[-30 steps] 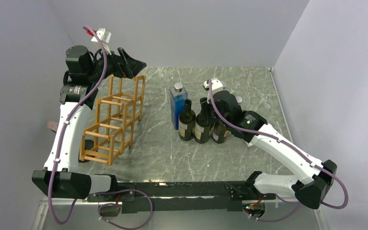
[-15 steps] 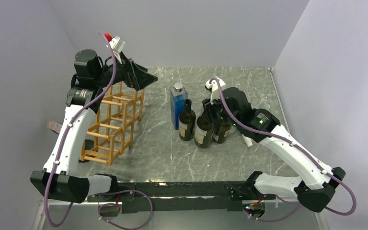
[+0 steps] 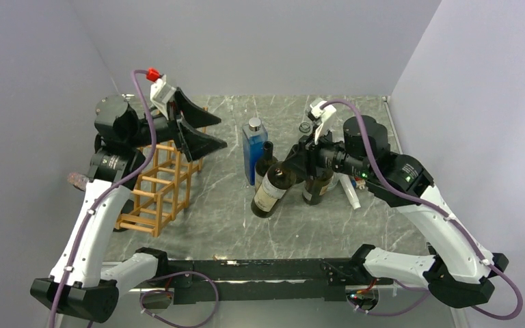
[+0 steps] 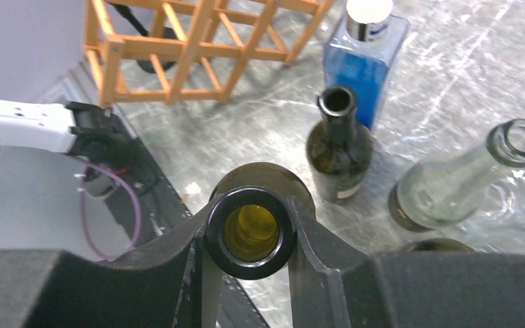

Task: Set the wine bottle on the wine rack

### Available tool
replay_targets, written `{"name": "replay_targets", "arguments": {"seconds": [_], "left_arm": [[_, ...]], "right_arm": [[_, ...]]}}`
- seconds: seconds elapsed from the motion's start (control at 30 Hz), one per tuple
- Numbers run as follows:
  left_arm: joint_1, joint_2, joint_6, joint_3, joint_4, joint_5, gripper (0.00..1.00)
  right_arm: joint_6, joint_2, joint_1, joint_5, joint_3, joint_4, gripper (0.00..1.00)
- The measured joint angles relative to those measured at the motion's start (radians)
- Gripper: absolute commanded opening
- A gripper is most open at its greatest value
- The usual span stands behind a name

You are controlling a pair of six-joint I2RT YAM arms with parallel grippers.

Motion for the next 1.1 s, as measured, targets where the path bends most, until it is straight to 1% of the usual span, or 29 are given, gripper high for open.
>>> {"name": "replay_targets", "arguments": {"seconds": [0.23, 0.33, 0.47, 0.63, 0.93, 1.1], "left_arm": [[-0.098, -0.049, -0.069, -0.129, 0.048, 0.037, 0.99], [-0.171, -0.071, -0.071, -0.174, 0.046, 0.021, 0.99], [-0.275, -0.108, -0.069, -0.236, 0.048, -0.007, 0.99], [-0.366, -0.147, -0.063, -0.299, 0.045, -0.050, 0.99], [-0.437, -0.173, 0.005, -0.351, -0.007, -0.119, 0.99], [-0.446, -0.173, 0.055, -0.362, -0.051, -0.156, 0.99]], "right_arm": [[0.114, 0.027, 0.001, -0.079, 0.113, 0.002, 0.00], [0.179, 0.039, 0.001, -0.097, 0.148, 0.004, 0.00], [0.277, 0.042, 0.001, -0.121, 0.156, 0.007, 0.00], [0.367, 0.035, 0.002, -0.151, 0.130, 0.040, 0.00], [0.419, 0.009, 0.003, -0.155, 0.124, 0.091, 0.00], [0.435, -0.019, 0.003, -0.138, 0.105, 0.133, 0.00]]}}
